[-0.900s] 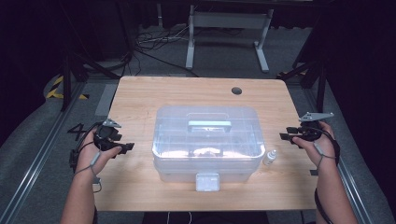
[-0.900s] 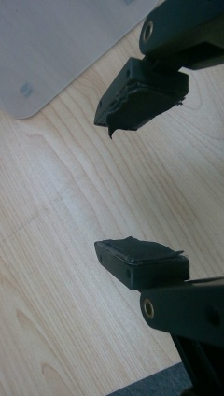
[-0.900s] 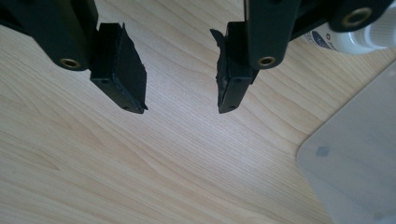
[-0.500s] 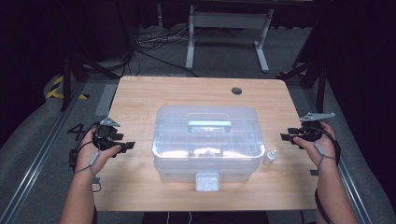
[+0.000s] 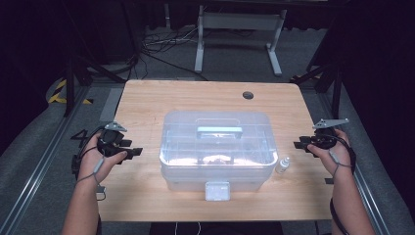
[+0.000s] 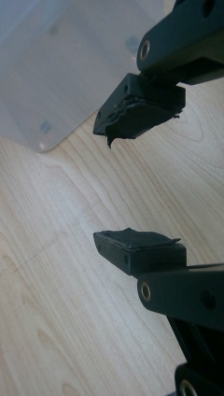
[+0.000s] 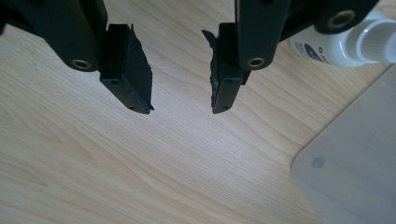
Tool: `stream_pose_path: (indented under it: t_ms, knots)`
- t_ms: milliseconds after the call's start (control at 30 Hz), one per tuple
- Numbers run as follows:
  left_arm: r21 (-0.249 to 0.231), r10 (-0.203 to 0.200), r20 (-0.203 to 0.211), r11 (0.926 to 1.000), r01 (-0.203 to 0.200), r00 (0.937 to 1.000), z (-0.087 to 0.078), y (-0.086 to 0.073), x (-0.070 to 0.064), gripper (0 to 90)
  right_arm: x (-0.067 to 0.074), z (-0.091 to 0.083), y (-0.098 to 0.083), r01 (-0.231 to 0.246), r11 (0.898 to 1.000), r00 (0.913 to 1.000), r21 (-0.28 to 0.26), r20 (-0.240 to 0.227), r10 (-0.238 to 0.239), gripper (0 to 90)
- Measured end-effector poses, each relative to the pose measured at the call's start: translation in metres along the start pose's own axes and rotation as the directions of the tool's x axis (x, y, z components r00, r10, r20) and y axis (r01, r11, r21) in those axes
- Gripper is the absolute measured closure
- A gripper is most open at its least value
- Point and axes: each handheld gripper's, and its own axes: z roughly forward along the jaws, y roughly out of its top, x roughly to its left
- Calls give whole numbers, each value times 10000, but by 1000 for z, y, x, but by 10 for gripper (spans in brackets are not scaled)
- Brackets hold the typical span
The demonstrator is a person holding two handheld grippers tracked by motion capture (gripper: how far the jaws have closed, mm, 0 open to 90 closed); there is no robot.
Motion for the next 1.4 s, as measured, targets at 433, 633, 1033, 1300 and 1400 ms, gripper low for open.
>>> stream_pose_path:
  t_ms: [433,633,1033,1300,1400]
  knots:
    - [-241,672,259,9975,-666,9974,-35,22,-31,409,5,2,0,-42,9998,9999,181,-135,44,612]
    - [-339,944,408,9951,-930,9947,-45,35,-41,410,6,3,1,25,9997,9999,244,-147,-21,612]
    - [-479,1535,528,9874,-1510,9867,-57,59,-59,390,7,4,0,-110,9992,9998,378,-182,117,610]
    - [-866,2011,1019,9774,-1927,9743,-61,70,-72,397,8,6,-1,-127,9990,9997,434,-206,136,607]
    - [-949,2307,1024,9706,-2213,9676,-62,78,-76,397,7,5,-3,-171,9985,9997,523,-172,181,607]
